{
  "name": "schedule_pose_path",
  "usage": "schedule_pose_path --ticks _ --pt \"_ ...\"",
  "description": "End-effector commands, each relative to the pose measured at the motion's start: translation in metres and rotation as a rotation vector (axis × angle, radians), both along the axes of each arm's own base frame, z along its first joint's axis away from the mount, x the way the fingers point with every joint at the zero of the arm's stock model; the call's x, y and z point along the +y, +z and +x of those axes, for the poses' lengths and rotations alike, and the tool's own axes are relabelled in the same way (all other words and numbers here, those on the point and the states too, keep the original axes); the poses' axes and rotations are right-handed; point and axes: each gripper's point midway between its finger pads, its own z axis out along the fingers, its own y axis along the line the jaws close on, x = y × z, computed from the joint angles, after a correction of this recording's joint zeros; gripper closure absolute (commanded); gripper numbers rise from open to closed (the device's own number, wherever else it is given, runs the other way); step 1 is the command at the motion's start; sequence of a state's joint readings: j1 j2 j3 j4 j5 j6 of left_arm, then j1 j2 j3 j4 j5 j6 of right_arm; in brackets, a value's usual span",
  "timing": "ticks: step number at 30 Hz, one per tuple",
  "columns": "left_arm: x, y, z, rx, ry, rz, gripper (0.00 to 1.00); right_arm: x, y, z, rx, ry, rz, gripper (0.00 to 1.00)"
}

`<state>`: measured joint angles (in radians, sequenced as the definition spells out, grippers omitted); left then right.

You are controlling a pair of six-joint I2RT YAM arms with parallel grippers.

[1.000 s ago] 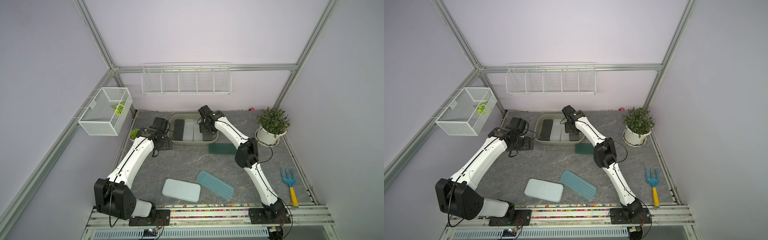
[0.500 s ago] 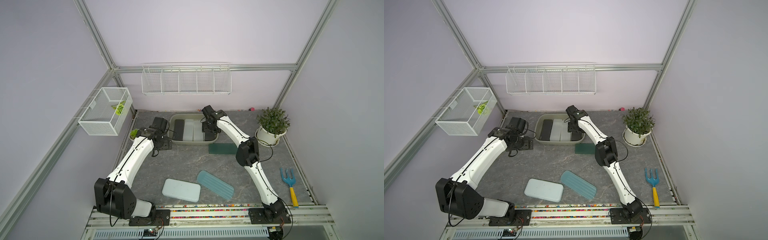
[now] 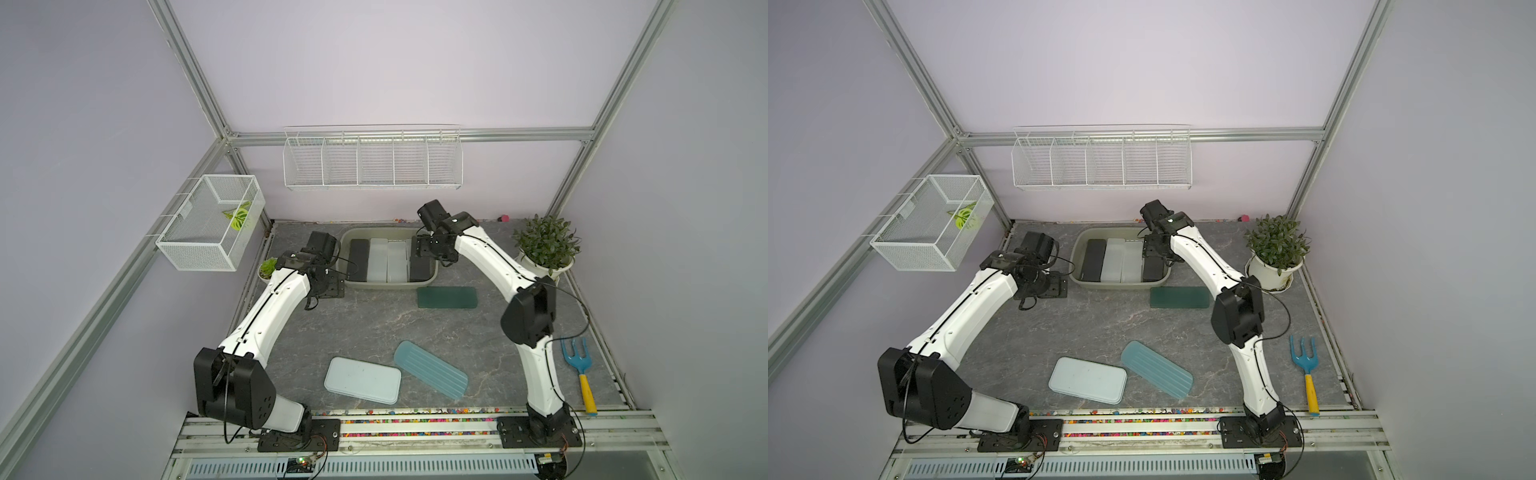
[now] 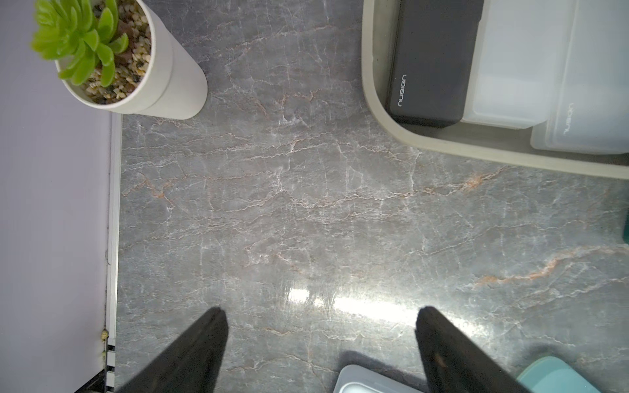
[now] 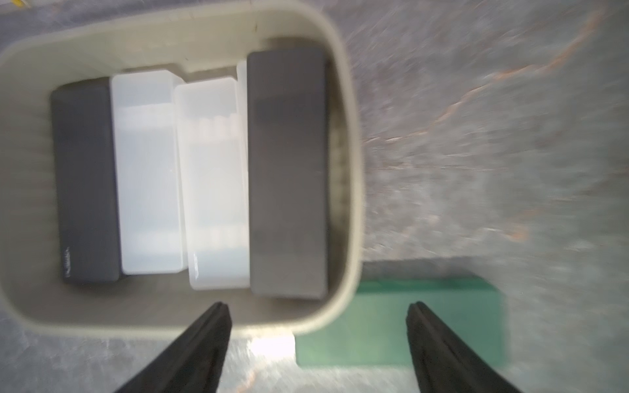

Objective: Put the pencil case into the storage box
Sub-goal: Place the pencil case at the storage box, then pick up the pencil case from the center of the board.

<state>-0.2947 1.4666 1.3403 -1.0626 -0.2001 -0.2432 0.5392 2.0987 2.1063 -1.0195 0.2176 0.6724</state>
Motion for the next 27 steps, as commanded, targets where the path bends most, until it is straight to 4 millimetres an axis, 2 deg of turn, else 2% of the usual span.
schedule_pose_path --ticks 1,3,6,9,15,19,22,27 --pt "-0.012 0.006 0.004 -0.006 -0.037 -0.049 0.13 -0.038 0.001 -0.006 -0.017 -0.091 -0.01 0.28" --pt "-0.026 0.006 0.002 0.003 -0.078 -0.081 0.15 -0.055 -0.01 -0.019 0.048 -0.103 0.017 0.31" --pt "-0.045 0.001 -0.007 0.033 -0.131 -0.096 0.15 -0.058 -0.02 -0.043 0.1 -0.027 0.025 0.29" --pt "-0.054 -0.005 -0.018 0.06 -0.127 -0.118 0.14 -0.044 -0.025 -0.077 0.114 0.157 -0.016 0.21" --pt "-0.056 -0.013 -0.032 0.083 -0.042 -0.191 0.11 -0.016 -0.052 -0.17 0.156 0.555 -0.206 0.09" --pt "-0.056 -0.015 -0.036 0.087 0.002 -0.22 0.09 0.001 -0.062 -0.227 0.141 0.79 -0.277 0.03" --pt "-0.056 -0.015 -0.038 0.085 0.025 -0.234 0.06 0.006 -0.076 -0.261 0.176 0.917 -0.295 0.02" --pt "-0.056 -0.015 -0.04 0.082 0.045 -0.25 0.04 0.013 -0.1 -0.292 0.217 1.044 -0.311 0.02"
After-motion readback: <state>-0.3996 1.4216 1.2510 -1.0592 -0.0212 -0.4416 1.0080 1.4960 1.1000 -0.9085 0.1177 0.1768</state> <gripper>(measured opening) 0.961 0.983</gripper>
